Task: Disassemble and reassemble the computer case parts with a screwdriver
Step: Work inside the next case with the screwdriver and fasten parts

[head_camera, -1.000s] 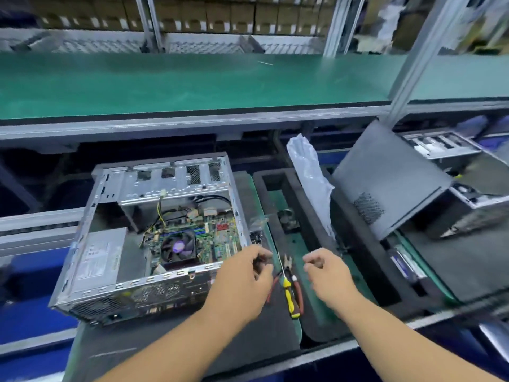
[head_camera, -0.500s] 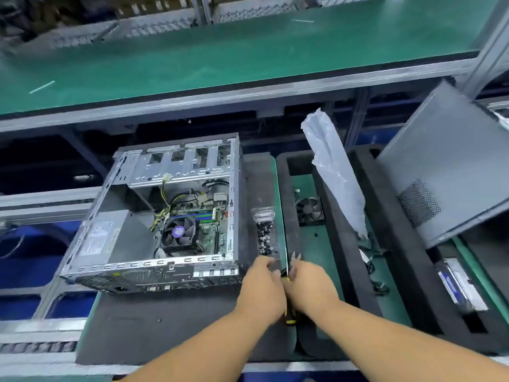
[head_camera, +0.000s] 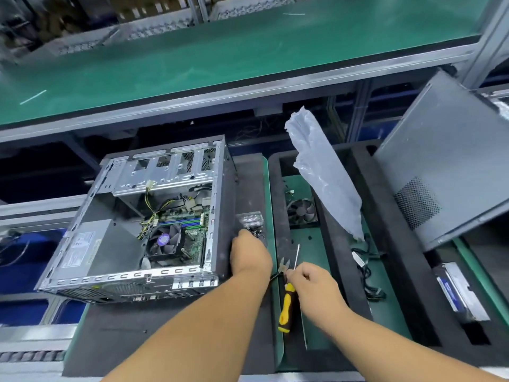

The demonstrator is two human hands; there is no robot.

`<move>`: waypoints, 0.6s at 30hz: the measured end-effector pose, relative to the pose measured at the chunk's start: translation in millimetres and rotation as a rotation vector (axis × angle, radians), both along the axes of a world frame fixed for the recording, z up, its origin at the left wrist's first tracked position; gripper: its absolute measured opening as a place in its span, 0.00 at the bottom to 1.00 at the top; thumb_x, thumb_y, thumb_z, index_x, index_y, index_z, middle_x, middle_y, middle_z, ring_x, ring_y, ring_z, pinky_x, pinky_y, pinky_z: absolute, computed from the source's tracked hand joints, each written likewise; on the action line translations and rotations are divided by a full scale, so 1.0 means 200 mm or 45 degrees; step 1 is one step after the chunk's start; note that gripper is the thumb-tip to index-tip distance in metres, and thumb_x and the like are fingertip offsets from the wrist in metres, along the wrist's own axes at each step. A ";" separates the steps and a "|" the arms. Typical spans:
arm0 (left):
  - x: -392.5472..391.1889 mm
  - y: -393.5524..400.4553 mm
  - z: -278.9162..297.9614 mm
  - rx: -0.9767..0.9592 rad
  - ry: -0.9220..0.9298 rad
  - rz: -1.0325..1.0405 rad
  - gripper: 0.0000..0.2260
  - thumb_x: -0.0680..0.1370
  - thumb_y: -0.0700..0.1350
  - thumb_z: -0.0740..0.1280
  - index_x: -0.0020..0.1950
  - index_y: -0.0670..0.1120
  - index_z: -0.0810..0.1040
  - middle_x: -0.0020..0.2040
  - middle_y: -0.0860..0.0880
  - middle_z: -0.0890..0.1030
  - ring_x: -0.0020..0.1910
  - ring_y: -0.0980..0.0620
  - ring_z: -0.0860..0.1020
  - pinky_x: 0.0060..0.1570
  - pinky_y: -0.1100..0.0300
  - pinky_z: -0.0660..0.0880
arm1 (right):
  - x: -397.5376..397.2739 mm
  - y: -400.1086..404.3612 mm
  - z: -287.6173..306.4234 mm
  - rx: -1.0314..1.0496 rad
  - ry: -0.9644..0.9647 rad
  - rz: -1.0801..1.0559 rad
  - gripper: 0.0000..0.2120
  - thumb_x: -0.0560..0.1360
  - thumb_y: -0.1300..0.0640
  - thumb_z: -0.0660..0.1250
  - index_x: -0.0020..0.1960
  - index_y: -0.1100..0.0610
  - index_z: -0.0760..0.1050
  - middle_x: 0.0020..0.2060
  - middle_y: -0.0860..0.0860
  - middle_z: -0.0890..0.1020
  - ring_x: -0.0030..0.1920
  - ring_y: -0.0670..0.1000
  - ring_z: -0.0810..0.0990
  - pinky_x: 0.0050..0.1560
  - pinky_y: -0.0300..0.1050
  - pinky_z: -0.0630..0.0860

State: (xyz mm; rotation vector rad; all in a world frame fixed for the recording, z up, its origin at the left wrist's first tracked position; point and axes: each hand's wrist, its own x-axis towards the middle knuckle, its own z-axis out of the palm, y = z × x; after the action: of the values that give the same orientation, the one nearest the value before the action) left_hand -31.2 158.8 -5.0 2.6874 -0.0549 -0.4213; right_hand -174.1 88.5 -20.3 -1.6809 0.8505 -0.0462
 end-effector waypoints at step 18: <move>0.02 0.00 -0.10 0.032 -0.082 -0.121 0.07 0.76 0.37 0.66 0.52 0.47 0.78 0.53 0.46 0.80 0.48 0.45 0.79 0.48 0.53 0.78 | 0.15 -0.17 0.09 -0.166 0.281 0.448 0.15 0.84 0.52 0.57 0.39 0.54 0.65 0.38 0.48 0.73 0.34 0.49 0.68 0.31 0.44 0.64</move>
State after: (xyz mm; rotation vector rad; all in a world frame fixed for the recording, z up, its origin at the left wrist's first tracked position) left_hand -26.9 157.8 -25.8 2.7305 -0.1985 -0.3660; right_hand -144.4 54.5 -2.1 -1.9627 0.7126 0.3364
